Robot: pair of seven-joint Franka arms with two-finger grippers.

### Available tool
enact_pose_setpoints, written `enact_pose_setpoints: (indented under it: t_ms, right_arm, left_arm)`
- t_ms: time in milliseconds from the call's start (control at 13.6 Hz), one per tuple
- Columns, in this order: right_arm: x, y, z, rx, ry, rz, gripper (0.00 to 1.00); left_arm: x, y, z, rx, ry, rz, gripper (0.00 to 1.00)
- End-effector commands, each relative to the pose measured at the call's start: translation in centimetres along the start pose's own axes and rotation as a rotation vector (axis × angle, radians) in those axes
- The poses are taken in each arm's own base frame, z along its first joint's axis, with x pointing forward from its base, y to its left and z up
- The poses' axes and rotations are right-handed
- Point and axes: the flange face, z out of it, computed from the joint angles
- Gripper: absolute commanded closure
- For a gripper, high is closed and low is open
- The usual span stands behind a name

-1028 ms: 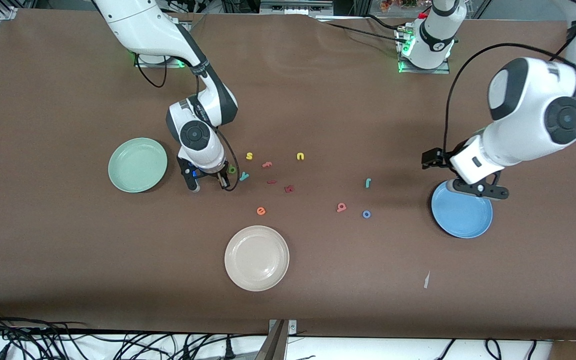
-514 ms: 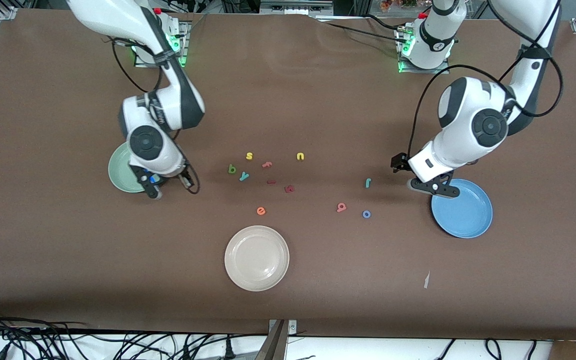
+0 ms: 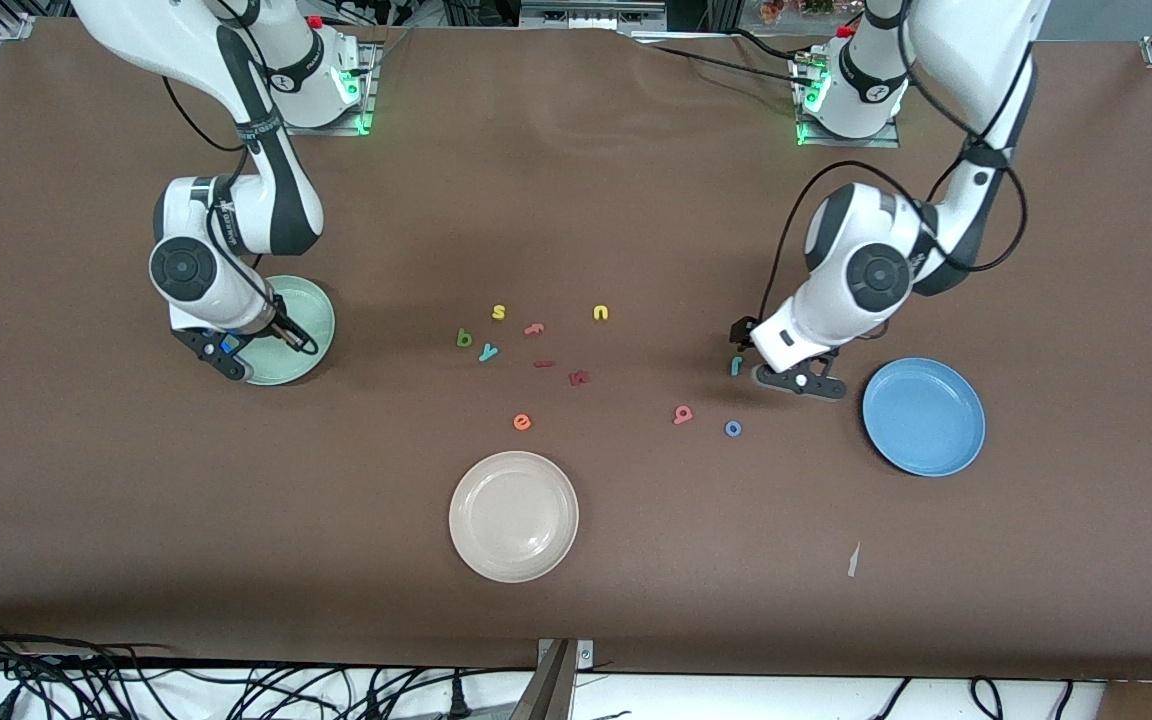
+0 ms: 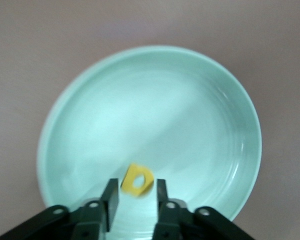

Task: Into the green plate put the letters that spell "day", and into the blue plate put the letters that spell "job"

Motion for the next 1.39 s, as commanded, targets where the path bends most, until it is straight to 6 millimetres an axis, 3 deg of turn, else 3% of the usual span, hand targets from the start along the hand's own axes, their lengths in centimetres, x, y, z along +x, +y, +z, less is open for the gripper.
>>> enact_pose_setpoints:
  t_ms: [0, 147, 294, 367, 514, 734, 954, 1321]
  right_arm:
    - [-0.8, 0.0, -1.7, 0.037, -0.001, -0.019, 0.0]
    - [-0.2, -1.2, -4.0, 0.03, -0.022, -0.023, 0.0]
    - [-0.3, -4.9, -7.6, 0.058, -0.102, -0.012, 0.0]
    - [-0.7, -6.9, -8.4, 0.058, -0.154, -0.022, 0.0]
    - [-3.6, -10.9, -7.9, 0.06, -0.178, -0.145, 0.0]
    - [-6.1, -14.1, -8.1, 0.118, -0.134, -0.208, 0.0]
    - [-9.3, -17.2, -6.4, 0.157, -0.109, -0.248, 0.02]
    - [-13.1, -20.4, -3.7, 0.183, -0.055, -0.257, 0.32]
  left_arm:
    - [0.1, 0.4, 2.1, 0.005, -0.02, -0.007, 0.01]
    - [0.2, 0.4, 3.0, 0.007, -0.019, -0.007, 0.03]
    - [0.4, 0.6, 4.2, 0.008, -0.005, -0.003, 0.07]
    - [0.4, 1.4, 4.8, 0.009, 0.009, 0.009, 0.07]
    - [0.4, 2.1, 5.2, 0.009, 0.012, 0.01, 0.06]
    - [0.4, 2.1, 5.8, 0.012, 0.004, -0.006, 0.08]
    - [0.6, 2.1, 5.9, 0.011, 0.021, -0.004, 0.26]
    - [0.9, 2.0, 6.7, 0.009, 0.037, -0.009, 0.32]
